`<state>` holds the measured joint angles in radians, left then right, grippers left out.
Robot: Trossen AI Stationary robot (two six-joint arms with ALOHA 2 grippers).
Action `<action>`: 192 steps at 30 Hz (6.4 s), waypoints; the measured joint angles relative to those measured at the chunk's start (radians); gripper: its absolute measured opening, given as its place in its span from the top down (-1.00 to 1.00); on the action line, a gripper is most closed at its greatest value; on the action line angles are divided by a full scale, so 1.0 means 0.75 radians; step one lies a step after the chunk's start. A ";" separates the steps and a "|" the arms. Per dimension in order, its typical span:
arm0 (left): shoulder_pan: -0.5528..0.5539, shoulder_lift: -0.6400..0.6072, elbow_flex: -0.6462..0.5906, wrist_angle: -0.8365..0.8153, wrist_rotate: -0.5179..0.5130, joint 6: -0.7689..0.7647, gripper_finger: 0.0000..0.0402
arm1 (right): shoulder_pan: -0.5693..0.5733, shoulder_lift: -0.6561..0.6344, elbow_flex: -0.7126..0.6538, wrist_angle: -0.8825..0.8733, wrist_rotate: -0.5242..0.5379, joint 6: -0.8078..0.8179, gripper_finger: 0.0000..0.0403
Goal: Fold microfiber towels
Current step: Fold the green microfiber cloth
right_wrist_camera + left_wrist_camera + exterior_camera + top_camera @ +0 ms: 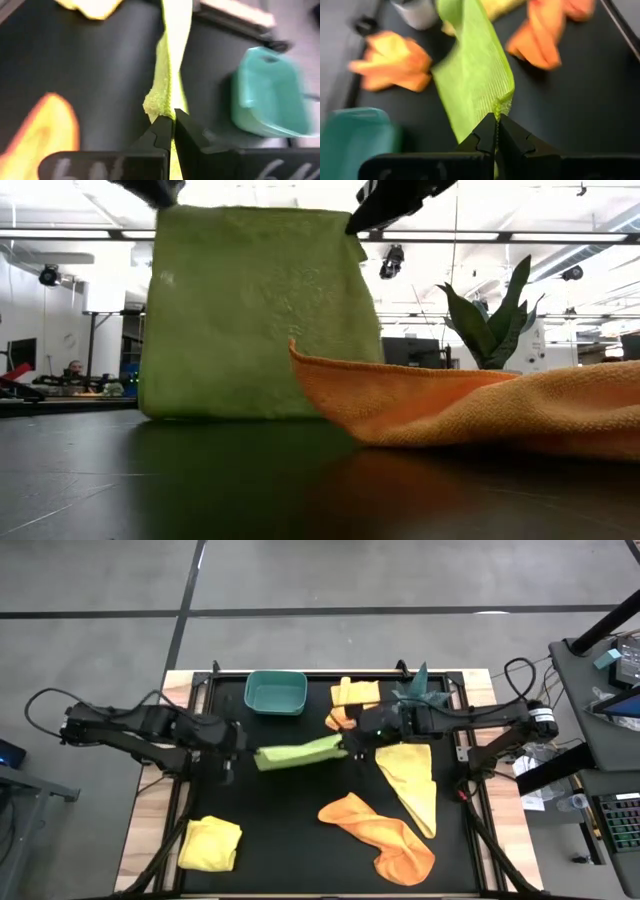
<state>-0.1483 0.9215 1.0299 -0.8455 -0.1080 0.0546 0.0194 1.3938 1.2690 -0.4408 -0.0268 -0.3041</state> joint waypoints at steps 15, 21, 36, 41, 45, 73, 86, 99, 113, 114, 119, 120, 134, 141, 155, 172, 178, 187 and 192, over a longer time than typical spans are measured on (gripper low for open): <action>-0.083 0.275 -0.230 0.266 0.381 -0.205 1.00 | 0.208 0.223 -0.019 -0.124 -0.279 0.313 0.96; -0.140 0.409 -0.232 0.291 0.412 -0.238 1.00 | 0.250 0.283 -0.019 -0.129 -0.330 0.375 0.96; -0.136 0.588 -0.232 0.287 0.113 -0.231 1.00 | 0.095 0.336 -0.026 -0.148 -0.240 0.354 0.96; -0.105 0.567 -0.235 0.207 0.029 -0.238 1.00 | 0.015 0.402 -0.026 -0.144 -0.109 0.303 0.96; -0.058 0.575 -0.272 0.214 0.001 -0.238 1.00 | -0.030 0.437 -0.026 -0.146 -0.037 0.262 0.96; 0.089 0.577 -0.413 0.372 -0.111 -0.275 1.00 | -0.116 0.459 -0.026 -0.057 0.087 0.190 0.76; 0.118 0.576 -0.413 0.373 -0.206 -0.265 0.48 | -0.123 0.458 -0.026 -0.068 0.119 0.191 0.46; 0.117 0.525 -0.382 0.322 -0.208 -0.195 0.19 | -0.112 0.456 -0.027 -0.069 0.109 0.402 0.61; 0.101 0.533 -0.594 0.774 -0.058 -0.205 0.19 | -0.005 0.455 -0.167 0.191 0.106 0.461 0.84; 0.101 0.533 -0.610 0.803 -0.058 -0.205 0.19 | -0.005 0.455 -0.196 0.240 0.106 0.473 0.85; 0.101 0.533 -0.671 0.914 -0.067 -0.225 0.19 | -0.025 0.455 -0.330 0.455 0.108 0.476 0.93; 0.101 0.533 -0.687 0.960 -0.068 -0.238 0.19 | -0.031 0.455 -0.351 0.490 0.110 0.477 0.94; 0.101 0.530 -0.826 1.027 -0.234 -0.346 0.19 | -0.103 0.455 -0.403 0.552 0.181 0.458 0.96; 0.102 0.501 -0.825 0.935 -0.306 -0.267 0.19 | -0.123 0.455 -0.255 0.410 0.177 0.395 0.96; 0.103 0.408 -0.834 0.850 -0.296 -0.237 0.19 | -0.266 0.458 -0.154 0.143 0.036 0.264 0.43; 0.103 0.407 -0.833 0.861 -0.296 -0.238 0.19 | -0.277 0.494 -0.251 0.258 0.034 0.300 0.44; 0.103 0.407 -0.833 0.862 -0.296 -0.238 0.19 | -0.276 0.494 -0.250 0.257 0.034 0.278 0.78; 0.103 0.406 -0.826 0.863 -0.296 -0.238 0.19 | -0.249 0.467 -0.245 0.255 0.034 0.229 0.96; 0.103 0.381 -0.824 0.861 -0.297 -0.238 0.19 | -0.239 0.438 -0.243 0.252 0.036 0.226 0.96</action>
<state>-0.0711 1.2072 0.4122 -0.1996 -0.3305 -0.1242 -0.1596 1.7223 1.0866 -0.2520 -0.0002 -0.1349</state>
